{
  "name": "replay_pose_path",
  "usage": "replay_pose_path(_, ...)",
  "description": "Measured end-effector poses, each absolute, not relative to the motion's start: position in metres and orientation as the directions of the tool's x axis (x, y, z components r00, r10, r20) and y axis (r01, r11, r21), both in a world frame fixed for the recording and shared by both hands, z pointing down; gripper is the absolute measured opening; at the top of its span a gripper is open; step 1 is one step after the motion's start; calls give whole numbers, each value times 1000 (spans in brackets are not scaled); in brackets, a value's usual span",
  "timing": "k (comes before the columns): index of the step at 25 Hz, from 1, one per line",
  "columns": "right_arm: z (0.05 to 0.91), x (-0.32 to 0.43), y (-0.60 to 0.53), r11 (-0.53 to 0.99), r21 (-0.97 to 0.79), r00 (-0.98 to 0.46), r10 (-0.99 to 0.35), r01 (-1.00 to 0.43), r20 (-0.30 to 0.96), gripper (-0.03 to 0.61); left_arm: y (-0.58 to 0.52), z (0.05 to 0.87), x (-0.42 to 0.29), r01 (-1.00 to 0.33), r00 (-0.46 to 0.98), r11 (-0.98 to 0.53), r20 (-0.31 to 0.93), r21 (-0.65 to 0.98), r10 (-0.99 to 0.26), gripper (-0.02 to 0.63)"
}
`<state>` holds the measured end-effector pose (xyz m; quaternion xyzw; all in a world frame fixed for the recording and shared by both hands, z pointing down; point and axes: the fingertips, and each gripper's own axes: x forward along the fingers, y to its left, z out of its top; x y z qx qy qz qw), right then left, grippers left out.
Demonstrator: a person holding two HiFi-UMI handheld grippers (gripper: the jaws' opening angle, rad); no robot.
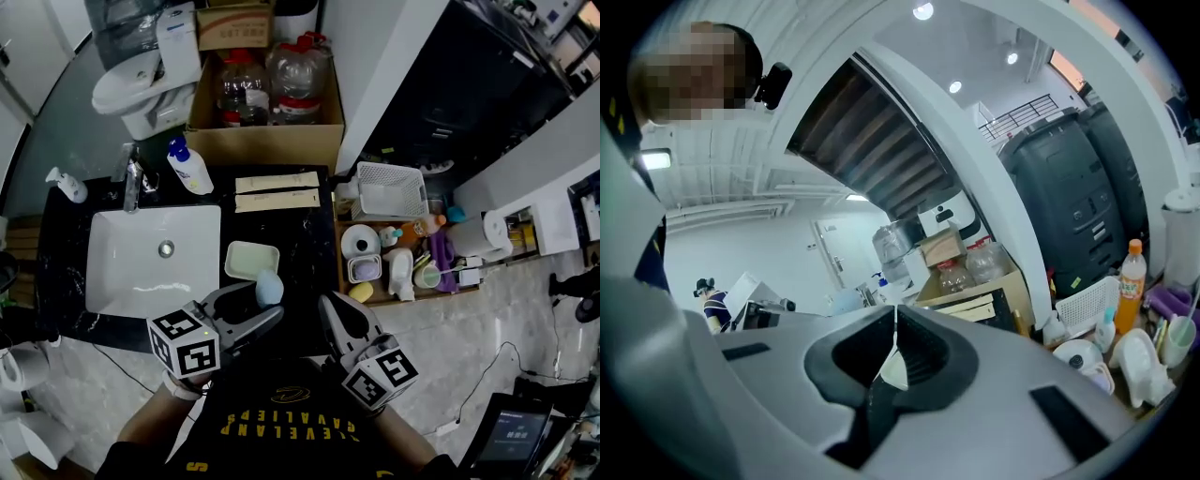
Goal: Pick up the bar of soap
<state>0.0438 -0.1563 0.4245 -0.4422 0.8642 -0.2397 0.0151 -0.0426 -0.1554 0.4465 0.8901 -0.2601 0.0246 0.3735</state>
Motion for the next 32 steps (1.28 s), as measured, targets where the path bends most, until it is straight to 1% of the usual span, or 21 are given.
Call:
replay_pose_path(9, 411, 46, -162, 520, -394, -611, -778, -758, 148, 20, -147, 435, -29, -419, 892, -618, 172, 666, -418, 270)
replay_pose_path(32, 412, 44, -162, 532, -387, -621, -769, -753, 151, 20, -148, 436, -25, -401, 903, -621, 176, 674, -392, 270)
